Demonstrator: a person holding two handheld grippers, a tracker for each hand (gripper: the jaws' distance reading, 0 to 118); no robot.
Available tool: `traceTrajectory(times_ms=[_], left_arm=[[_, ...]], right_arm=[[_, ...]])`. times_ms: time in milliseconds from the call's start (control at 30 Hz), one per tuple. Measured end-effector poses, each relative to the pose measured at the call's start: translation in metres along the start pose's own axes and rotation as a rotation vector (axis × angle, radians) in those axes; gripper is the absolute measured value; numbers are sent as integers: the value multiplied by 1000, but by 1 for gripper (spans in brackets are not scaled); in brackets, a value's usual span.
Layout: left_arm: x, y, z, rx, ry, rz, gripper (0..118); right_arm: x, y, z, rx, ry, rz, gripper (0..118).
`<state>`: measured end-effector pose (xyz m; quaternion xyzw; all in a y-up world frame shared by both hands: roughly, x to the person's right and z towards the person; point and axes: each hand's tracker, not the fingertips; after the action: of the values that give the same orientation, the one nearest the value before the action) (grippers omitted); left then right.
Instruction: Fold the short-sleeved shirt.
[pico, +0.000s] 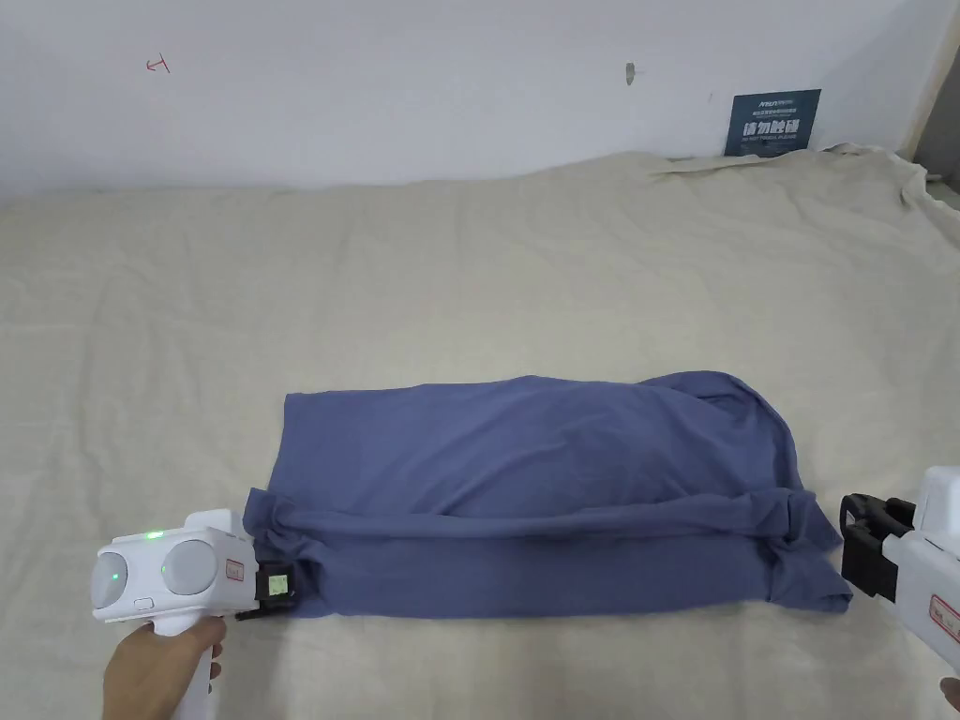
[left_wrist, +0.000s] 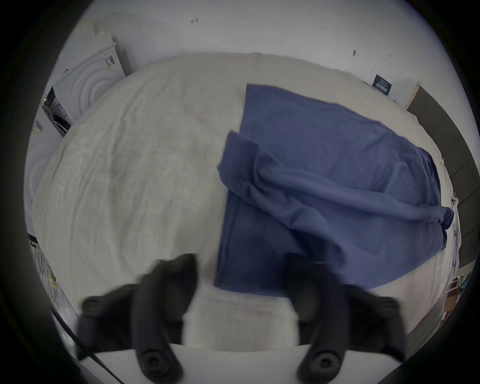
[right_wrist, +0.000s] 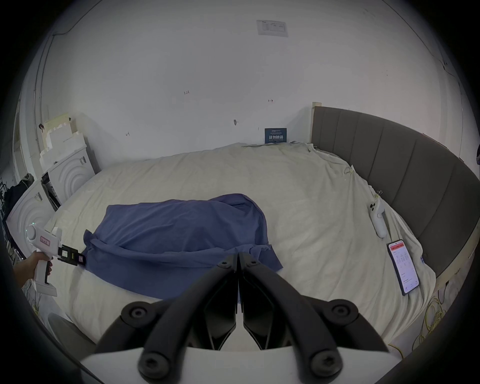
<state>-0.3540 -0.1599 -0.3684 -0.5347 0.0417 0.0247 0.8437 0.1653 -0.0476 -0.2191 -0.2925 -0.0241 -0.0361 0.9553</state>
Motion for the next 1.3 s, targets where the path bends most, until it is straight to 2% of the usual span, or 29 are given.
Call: traceTrajectory(times_ms=[67, 167, 300, 367, 400, 433, 467, 500, 533, 633, 667, 700, 800, 833, 933, 1033, 1167, 1300], left_arm=[[5, -5, 3, 8, -56, -22, 31], [9, -6, 6, 24, -59, -73, 12], [7, -1, 20, 75, -94, -70, 6], [5, 4, 30, 106, -112, -54, 6], [4, 5, 34, 115, -123, -54, 6], [4, 7, 40, 125, -131, -56, 6], [3, 8, 44, 132, -138, -58, 6], [2, 9, 47, 138, -141, -60, 6], [1, 9, 49, 145, -145, -59, 6], [-1, 9, 53, 155, -160, -44, 6], [-1, 9, 52, 153, -164, -38, 6], [0, 8, 53, 152, -165, -34, 6], [-1, 3, 52, 147, -161, -35, 6], [-4, 4, 48, 145, -158, -36, 6], [-9, -1, 46, 142, -143, -36, 6], [-19, -8, 45, 144, -126, -16, 6], [-41, -21, 55, 148, -155, 65, 6], [-55, -44, 73, 157, -168, 80, 6]], right_arm=[[0, -1, -6, -14, -5, 6, 0], [1, -4, -17, -45, -14, 10, 0], [4, -15, -46, -130, -67, 39, 4], [7, -23, -64, -193, -62, 31, 20], [9, -26, -72, -219, -59, 16, 36], [11, -29, -83, -252, -48, 8, 64], [15, -33, -93, -285, -61, -5, 83], [18, -38, -104, -310, -70, -18, 97], [20, -42, -112, -319, -73, -26, 100], [21, -51, -130, -337, -81, -44, 99], [21, -53, -136, -370, -88, -44, 95], [22, -55, -141, -386, -81, -44, 85], [21, -59, -139, -375, -52, -69, 4], [21, -59, -136, -375, -20, -96, 4], [19, -59, -122, -347, -27, -60, 4], [24, -52, -96, -294, 3, -103, 4], [28, -47, -59, -256, 30, -82, 4], [32, -52, -21, -236, 68, -97, 4]])
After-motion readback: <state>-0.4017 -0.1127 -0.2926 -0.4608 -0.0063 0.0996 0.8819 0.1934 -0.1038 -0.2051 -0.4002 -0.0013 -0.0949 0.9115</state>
